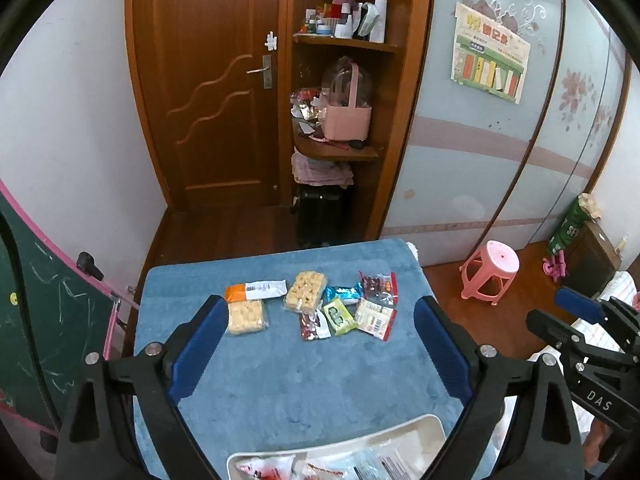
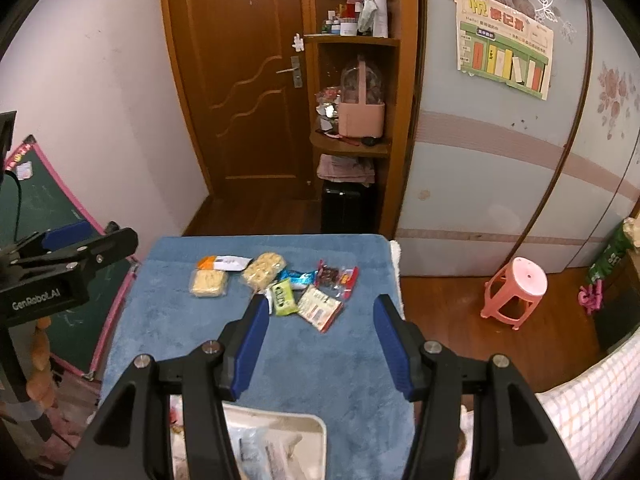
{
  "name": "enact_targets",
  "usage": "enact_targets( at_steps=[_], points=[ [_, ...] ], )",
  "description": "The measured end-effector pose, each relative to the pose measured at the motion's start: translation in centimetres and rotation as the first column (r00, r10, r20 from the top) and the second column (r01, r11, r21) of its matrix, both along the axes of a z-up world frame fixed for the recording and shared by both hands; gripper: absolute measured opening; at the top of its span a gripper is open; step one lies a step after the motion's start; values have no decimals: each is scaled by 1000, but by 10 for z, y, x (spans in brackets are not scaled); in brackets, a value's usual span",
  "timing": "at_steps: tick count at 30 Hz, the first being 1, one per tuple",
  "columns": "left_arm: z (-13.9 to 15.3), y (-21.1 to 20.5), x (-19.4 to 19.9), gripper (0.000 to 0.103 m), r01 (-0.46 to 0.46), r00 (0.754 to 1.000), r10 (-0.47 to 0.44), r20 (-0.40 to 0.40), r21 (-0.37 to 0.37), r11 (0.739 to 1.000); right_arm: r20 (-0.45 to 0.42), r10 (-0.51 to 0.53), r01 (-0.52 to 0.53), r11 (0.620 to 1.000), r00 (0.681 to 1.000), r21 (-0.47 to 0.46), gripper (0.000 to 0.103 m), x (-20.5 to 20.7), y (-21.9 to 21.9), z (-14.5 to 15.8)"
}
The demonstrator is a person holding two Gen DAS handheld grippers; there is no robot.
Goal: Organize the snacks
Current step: 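Move left tool to the brown wafer packet while right approaches white biscuit packet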
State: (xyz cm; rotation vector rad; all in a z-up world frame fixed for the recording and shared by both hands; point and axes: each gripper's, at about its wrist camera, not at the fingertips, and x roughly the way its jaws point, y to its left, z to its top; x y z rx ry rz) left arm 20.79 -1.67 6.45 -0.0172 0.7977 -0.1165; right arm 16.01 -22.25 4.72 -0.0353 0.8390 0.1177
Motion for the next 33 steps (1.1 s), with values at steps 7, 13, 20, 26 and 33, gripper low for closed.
enact_targets(
  at_steps=[7, 13, 20, 26, 33],
  points=[
    [-18, 4, 43, 93, -10, 999, 10, -38, 7, 1000, -36, -22, 22, 1000, 999, -5, 55, 37, -3, -15],
    [-49, 6, 75, 93, -23, 994, 24, -109, 12, 1000, -98, -47, 50, 998, 994, 31, 55, 64, -14, -35],
    [-96, 1, 108, 93, -15, 983, 22, -183, 43, 999, -166, -65, 70, 997, 984, 21, 55, 96, -20, -67],
    [-161, -3, 146, 93, -13, 947, 26, -319, 42, 999, -281, -43, 64, 996, 959, 64, 55, 135, -17, -120],
    [-231, 1, 172, 93, -62, 898, 56, -437, 1, 998, -408, -19, 67, 992, 913, 103, 55, 177, -16, -199]
  ],
)
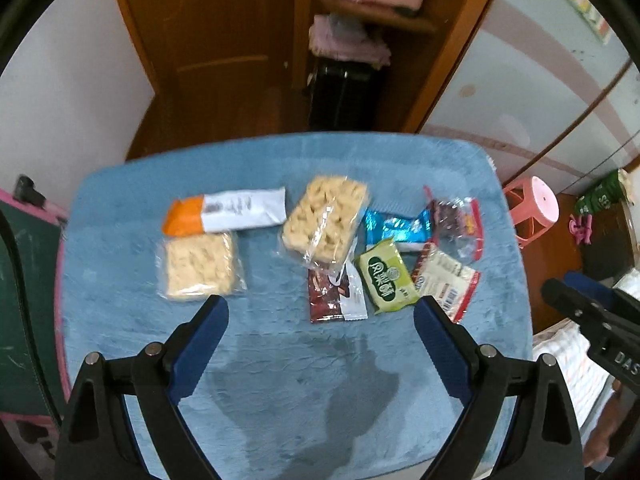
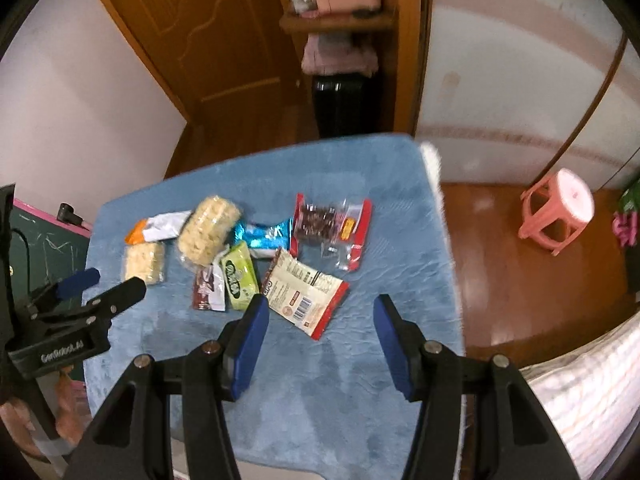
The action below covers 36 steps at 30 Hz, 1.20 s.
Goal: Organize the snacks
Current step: 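Move left tool to the brown wafer packet while right approaches white biscuit packet, then grasp the brown wafer packet with left tool while right grasps white biscuit packet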
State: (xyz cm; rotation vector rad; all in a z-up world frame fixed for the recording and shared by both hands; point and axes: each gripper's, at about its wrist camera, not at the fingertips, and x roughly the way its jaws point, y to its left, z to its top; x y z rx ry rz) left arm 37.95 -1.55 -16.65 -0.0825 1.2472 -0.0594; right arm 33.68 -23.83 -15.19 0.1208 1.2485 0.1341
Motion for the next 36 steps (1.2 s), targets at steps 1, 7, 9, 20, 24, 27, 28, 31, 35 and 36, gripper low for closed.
enact_targets(
  at_steps=[1, 7, 9, 20, 24, 27, 28, 31, 35, 36],
  points=[
    [-9, -1, 2, 93, -3, 1000, 3, -13, 2, 1000, -16, -4, 4, 1000, 1000, 16, 55, 5, -2, -11],
    [-64, 3, 18, 84, -44, 995, 45, -92, 14, 999, -95, -33, 42, 994, 995, 98, 55, 28, -14, -71],
    [-76, 6, 20, 79, -59, 992, 60, -109, 7, 998, -111, -24, 37, 992, 994, 117, 55, 30, -15, -83],
    [-110, 13, 27, 76, -121, 982, 106, -154, -87, 989, -131, -29, 61, 968, 991, 242, 57, 31, -18, -121],
    [-117, 9, 31, 76, -134, 981, 117, -155, -99, 986, -101, 17, 9, 967, 995, 255, 55, 30, -3, -121],
    [-117, 4, 37, 76, -134, 982, 119, -147, -97, 986, -74, 81, -61, 967, 994, 248, 30, 26, 11, -120],
    [-117, 5, 38, 76, -132, 982, 118, -146, -92, 987, -67, 94, -72, 960, 993, 272, 26, 23, 13, -119],
    [-117, 1, 40, 76, -135, 982, 121, -142, -90, 987, -17, 101, -92, 957, 995, 276, 14, 11, 14, -110],
    [-114, -6, 44, 76, -143, 982, 129, -137, -99, 985, 13, 85, -86, 960, 996, 268, 11, -8, 7, -100],
    [-114, -10, 45, 76, -137, 983, 122, -135, -107, 985, 18, 82, -83, 960, 997, 266, 11, -11, 4, -97]
  ],
)
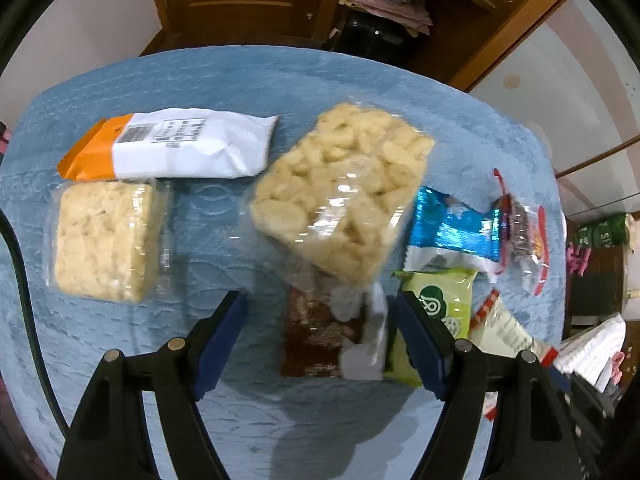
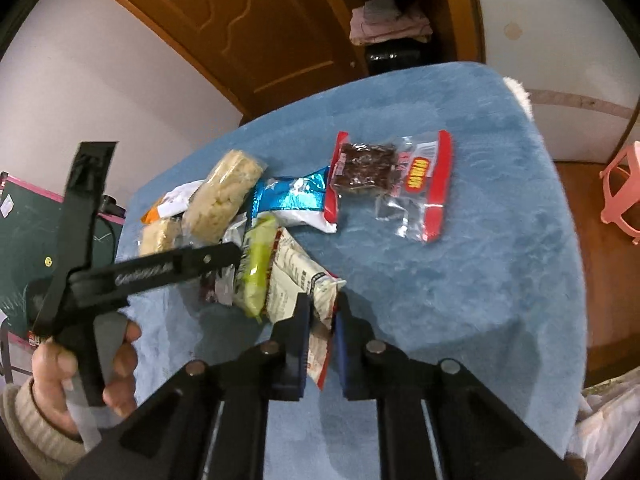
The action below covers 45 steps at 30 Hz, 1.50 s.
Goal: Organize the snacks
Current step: 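Grasp the brown wafer packet with left tool while right grasps white biscuit packet, then carry both held packets over the white tray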
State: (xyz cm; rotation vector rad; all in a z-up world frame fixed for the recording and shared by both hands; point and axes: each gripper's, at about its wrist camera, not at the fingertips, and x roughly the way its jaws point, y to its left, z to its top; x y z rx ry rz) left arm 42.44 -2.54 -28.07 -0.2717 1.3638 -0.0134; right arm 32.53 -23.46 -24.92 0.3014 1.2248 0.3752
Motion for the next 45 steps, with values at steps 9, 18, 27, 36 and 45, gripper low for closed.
enact_targets(
  at_steps=[9, 18, 27, 36, 45],
  points=[
    [-4, -26, 5, 62, -18, 999, 14, 52, 83, 996, 26, -37, 37, 999, 999, -1, 9, -19, -22, 22],
    [1, -30, -9, 38, 55, 994, -71, 84, 174, 983, 38, -44, 43, 999, 998, 22, 8, -26, -24, 32],
    [53, -11, -58, 35, 97, 991, -106, 85, 104, 990, 102, -24, 18, 998, 995, 59, 8, -47, -18, 74],
    [170, 9, -140, 35, 140, 958, -151, 244, 61, 988, 225, -16, -5, 996, 974, 90, 8, -106, -19, 152],
    [240, 7, -262, 35, 214, 928, -228, 294, 79, 974, 356, 44, -62, 997, 933, 37, 8, -211, -3, 225]
  ],
)
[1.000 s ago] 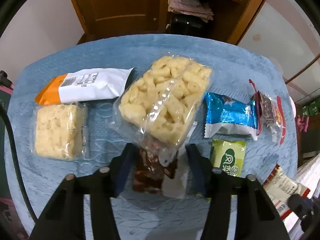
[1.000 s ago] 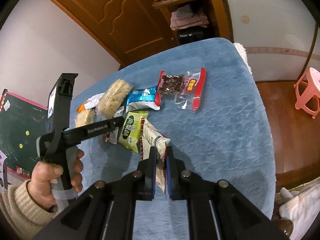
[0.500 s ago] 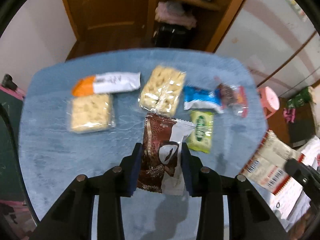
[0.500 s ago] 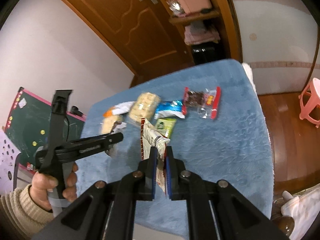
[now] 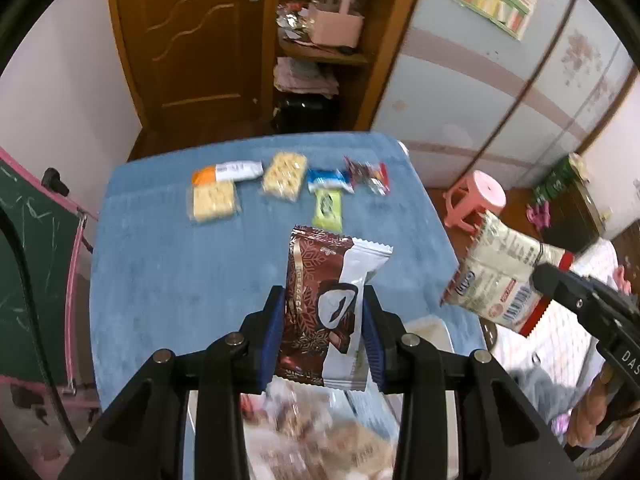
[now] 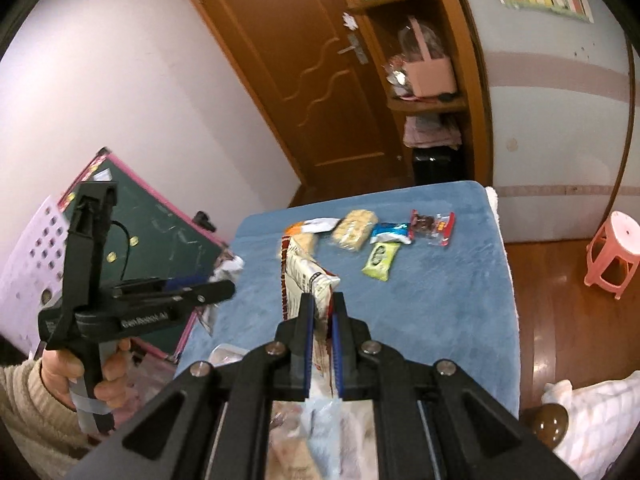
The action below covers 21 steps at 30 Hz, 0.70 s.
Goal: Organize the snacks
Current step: 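Carry both held packets over the white tray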
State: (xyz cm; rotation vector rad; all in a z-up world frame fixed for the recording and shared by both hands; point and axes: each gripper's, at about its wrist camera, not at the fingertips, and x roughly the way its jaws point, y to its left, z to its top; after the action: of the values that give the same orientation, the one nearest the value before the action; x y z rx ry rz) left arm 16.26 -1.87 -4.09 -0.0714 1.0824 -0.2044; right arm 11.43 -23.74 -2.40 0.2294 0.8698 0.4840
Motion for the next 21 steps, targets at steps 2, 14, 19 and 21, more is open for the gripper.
enact_targets(
  at_steps=[2, 14, 19, 21],
  points=[
    [6, -2, -22, 35, 2, 1000, -2, -3, 12, 1000, 29, 15, -15, 999, 999, -29, 8, -23, 6, 9],
    [-30, -12, -95, 35, -17, 992, 24, -123, 59, 998, 24, 90, -82, 972, 996, -222, 8, -114, 37, -5],
    [-43, -17, -108, 35, -10, 990, 26, -136, 117, 993, -16, 103, -104, 959, 995, -264, 8, -129, 45, -20],
    [-45, -17, -110, 35, -13, 989, 30, -145, 118, 993, -34, 102, -107, 956, 994, -273, 8, -131, 47, -25]
  ],
)
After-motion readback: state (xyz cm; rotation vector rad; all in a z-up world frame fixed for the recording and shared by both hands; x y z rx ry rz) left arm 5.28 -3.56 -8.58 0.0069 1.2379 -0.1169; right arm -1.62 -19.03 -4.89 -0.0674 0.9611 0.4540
